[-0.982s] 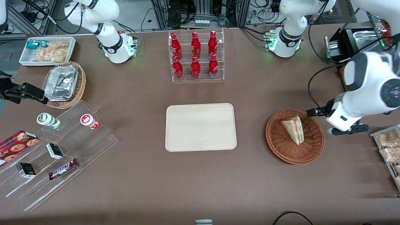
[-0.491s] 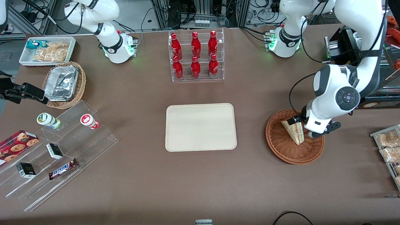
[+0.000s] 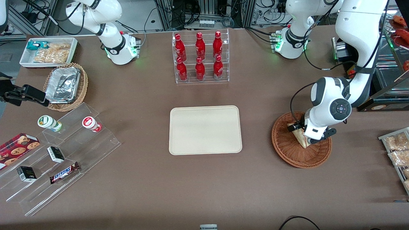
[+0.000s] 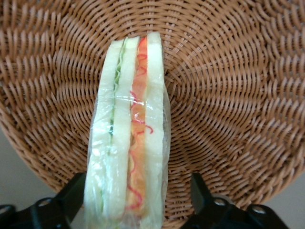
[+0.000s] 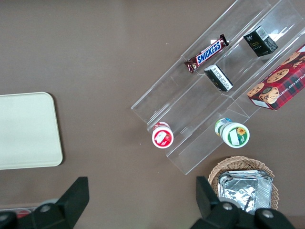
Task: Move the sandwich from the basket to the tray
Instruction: 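Close the left gripper on the sandwich's crust edge, then lift the sandwich and carry it over the cream tray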
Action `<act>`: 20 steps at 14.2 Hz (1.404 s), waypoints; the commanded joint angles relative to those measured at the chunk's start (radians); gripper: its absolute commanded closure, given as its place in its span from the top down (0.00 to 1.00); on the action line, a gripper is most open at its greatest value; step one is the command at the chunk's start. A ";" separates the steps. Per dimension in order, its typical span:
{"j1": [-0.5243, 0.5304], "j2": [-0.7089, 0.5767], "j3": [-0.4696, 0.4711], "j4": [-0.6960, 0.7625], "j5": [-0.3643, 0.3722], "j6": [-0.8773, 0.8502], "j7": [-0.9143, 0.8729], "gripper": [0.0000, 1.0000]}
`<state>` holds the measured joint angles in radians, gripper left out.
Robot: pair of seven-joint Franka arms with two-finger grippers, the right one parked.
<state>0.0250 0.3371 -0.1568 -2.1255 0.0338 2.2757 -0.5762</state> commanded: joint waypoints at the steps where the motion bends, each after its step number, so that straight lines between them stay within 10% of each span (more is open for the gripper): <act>1: -0.002 -0.013 0.002 -0.019 -0.009 0.015 -0.007 0.28; 5: 0.000 -0.019 0.003 -0.005 0.000 0.008 0.024 0.09; 12: -0.017 -0.062 0.005 0.067 -0.009 -0.007 0.059 0.06; 20: -0.265 -0.037 -0.035 0.262 -0.041 -0.223 -0.069 0.06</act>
<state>-0.1546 0.2773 -0.1966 -1.8920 0.0114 2.0694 -0.5954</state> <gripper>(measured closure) 0.850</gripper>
